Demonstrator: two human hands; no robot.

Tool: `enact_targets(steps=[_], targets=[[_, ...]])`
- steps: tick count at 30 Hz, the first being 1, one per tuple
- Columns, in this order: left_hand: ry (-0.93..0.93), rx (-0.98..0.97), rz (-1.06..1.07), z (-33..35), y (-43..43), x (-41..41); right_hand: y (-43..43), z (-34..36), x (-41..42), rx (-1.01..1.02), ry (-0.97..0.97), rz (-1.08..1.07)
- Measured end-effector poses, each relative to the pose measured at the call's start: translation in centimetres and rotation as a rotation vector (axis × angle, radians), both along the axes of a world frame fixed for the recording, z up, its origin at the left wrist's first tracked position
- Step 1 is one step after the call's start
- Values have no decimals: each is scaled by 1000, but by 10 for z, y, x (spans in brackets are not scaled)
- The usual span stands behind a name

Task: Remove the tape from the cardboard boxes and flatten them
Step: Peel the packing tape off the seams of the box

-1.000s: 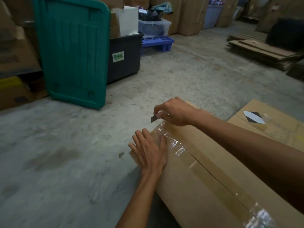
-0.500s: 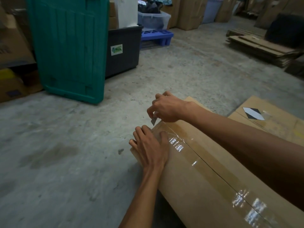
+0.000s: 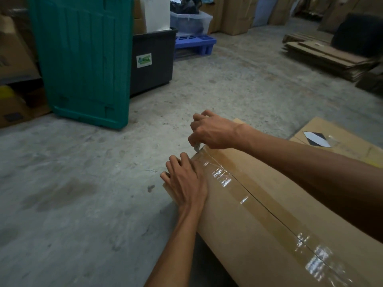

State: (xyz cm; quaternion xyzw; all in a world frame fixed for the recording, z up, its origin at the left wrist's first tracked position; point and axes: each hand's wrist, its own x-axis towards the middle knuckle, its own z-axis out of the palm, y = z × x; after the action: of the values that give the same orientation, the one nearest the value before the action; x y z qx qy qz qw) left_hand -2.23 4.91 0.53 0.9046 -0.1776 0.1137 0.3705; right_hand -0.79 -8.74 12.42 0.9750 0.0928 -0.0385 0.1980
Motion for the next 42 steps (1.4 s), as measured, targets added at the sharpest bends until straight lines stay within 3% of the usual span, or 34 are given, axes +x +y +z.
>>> enact_targets(steps=[10, 14, 18, 25, 31, 42], targets=[[54, -31, -8, 0, 8, 2, -24, 20, -4, -8, -9, -71], [-6, -78, 6, -3, 17, 3, -41, 27, -14, 83, 31, -232], [-4, -89, 17, -2, 21, 3, -31, 23, -9, 152, -49, -260], [4, -66, 19, -1, 22, 3, -6, 17, 14, 200, 218, -337], [11, -81, 17, -2, 26, 4, -6, 18, 27, 332, 321, -400], [14, -81, 23, -2, 27, 4, -24, 37, 26, 345, 344, -435]])
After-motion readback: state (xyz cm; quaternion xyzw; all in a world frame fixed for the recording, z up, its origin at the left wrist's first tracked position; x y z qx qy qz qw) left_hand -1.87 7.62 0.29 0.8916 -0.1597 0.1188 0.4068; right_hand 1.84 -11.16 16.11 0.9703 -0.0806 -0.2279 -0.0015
